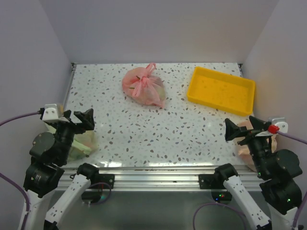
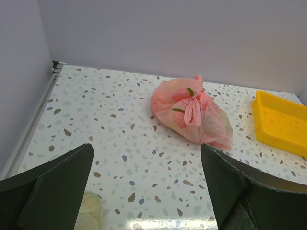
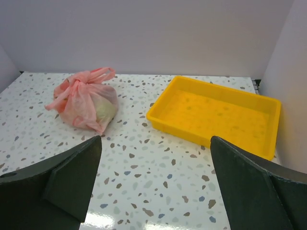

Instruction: Untie the knot of the plastic bag and take out the fruit

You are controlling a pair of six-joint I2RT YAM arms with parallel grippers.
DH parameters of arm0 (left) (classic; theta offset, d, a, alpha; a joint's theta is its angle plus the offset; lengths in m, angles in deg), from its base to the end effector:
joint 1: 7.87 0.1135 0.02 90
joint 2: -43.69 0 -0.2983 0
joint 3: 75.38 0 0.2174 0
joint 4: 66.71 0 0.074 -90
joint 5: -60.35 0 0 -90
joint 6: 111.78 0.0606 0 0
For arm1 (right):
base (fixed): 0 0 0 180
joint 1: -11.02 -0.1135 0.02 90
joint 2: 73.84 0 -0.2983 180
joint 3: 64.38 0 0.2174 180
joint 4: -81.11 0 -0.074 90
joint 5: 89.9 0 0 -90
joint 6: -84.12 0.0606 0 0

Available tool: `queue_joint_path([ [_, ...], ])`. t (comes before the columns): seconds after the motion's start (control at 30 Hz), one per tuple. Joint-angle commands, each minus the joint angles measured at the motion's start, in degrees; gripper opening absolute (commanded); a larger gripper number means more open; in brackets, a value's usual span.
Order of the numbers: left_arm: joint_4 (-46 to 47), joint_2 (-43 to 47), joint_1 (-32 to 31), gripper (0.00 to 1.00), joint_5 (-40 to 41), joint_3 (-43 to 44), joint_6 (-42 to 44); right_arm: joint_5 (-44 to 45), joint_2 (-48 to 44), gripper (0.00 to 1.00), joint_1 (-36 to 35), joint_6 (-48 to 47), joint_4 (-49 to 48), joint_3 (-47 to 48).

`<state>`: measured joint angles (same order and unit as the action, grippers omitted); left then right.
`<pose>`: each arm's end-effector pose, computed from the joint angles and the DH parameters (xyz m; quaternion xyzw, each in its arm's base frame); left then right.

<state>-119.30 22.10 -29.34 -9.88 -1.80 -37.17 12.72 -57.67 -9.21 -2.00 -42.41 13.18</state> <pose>0.0145 0.0163 0.3932 -0.0834 0.7057 -0.1033 0.6960 -0.0233 -0.0227 0.3988 -0.0154 0.6768 0.0803 0.7317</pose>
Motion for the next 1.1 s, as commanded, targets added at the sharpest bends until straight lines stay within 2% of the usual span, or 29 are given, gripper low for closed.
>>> queue_joint_path([
  [0.0,1.0,0.2,-0.3,1.00,0.7,1.2,0.4,1.5,0.3,0.99,-0.1,0.1,-0.1,-0.6],
  [0.2,1.4,0.7,-0.3,1.00,-0.8,-1.0,-1.9,1.9,2.4,0.99,-0.1,1.0,-1.3,-2.4],
  [0.4,1.4,0.6,-0.3,1.00,-1.6,-1.2,-2.0,3.0,12.6,0.99,-0.2,5.9,0.7,-1.8],
  [0.47,1.2,0.4,-0.3,1.00,-1.7,-1.3,-2.5,8.2,18.3,0.99,-0.1,8.3,2.7,-0.8],
  [0.5,1.0,0.2,-0.3,1.00,-2.0,-1.2,-2.6,16.3,20.0,0.99,-0.1,12.9,3.8,-0.5],
  [0.63,0.8,-0.2,-0.3,1.00,-2.7,-1.2,-3.7,30.0,30.8,0.99,-0.1,19.7,9.2,1.1],
  [0.73,-0.2,-1.4,-0.3,1.00,-4.1,-0.6,-4.4,37.0,37.3,0.99,0.4,24.8,12.3,1.6],
  [0.83,-1.3,-2.1,-0.3,1.00,-5.8,-0.2,-4.6,40.1,42.1,0.99,5.1,28.3,13.8,0.5],
  [0.9,-1.7,-2.2,-0.3,1.00,-7.5,-0.3,-4.6,39.6,45.4,0.99,11.7,31.7,14.7,-0.1],
  [1.07,-3.1,-2.0,-0.3,1.00,-10.6,-1.0,-3.9,40.6,50.6,0.99,19.0,39.0,15.3,-0.5],
])
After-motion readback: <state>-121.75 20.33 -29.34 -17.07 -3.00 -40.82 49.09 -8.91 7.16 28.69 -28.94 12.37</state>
